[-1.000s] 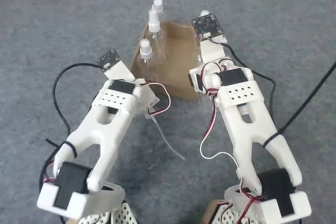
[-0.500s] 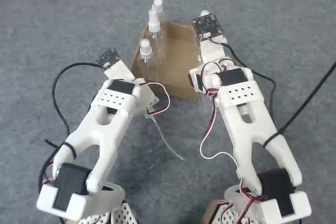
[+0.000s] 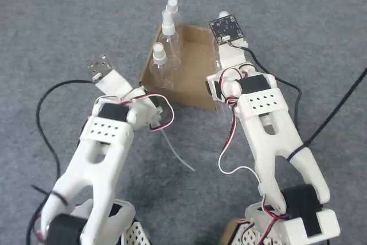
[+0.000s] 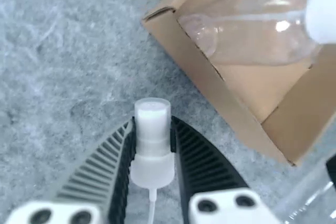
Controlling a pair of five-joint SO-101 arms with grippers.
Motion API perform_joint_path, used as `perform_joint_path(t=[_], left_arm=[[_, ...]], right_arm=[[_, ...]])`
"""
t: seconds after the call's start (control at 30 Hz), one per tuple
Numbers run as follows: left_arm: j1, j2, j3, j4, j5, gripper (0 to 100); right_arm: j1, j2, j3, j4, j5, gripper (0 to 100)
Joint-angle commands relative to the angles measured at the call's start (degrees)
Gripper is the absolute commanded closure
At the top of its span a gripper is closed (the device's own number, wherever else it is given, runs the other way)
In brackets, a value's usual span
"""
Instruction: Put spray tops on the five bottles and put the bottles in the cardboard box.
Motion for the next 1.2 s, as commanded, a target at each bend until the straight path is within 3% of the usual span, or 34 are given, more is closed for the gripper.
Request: perform_joint_path(t=[0.0,0.17,0.37,0.67,0.97,1.17], left_arm=[[-0.35,-8.09,1.10,-1.85,-0.70,99],[-0.79,-13.71,3.74,-1.93,-0.79,99],[-6.51,-19.69,7.78,-6.95,-0.62,99],[-7.30,-29.10,12.35,-8.09,-0.53,99],[-10.20,-33.67,13.41,-8.18,-0.44,99],[-11.16,-34.02,13.41,-8.18,-0.44,99]], right_arm=[[0.31,-4.44,-2.46,-0.66,-0.35,98.7],[0.22,-4.53,-2.46,-0.57,-0.53,98.7],[-1.01,-4.53,-2.55,0.57,-0.62,98.8],[-1.80,-4.79,-2.46,0.66,-0.62,98.9],[-2.59,-18.86,8.35,-4.62,-0.62,98.9],[-2.68,-20.09,10.81,-7.16,-0.44,98.8]])
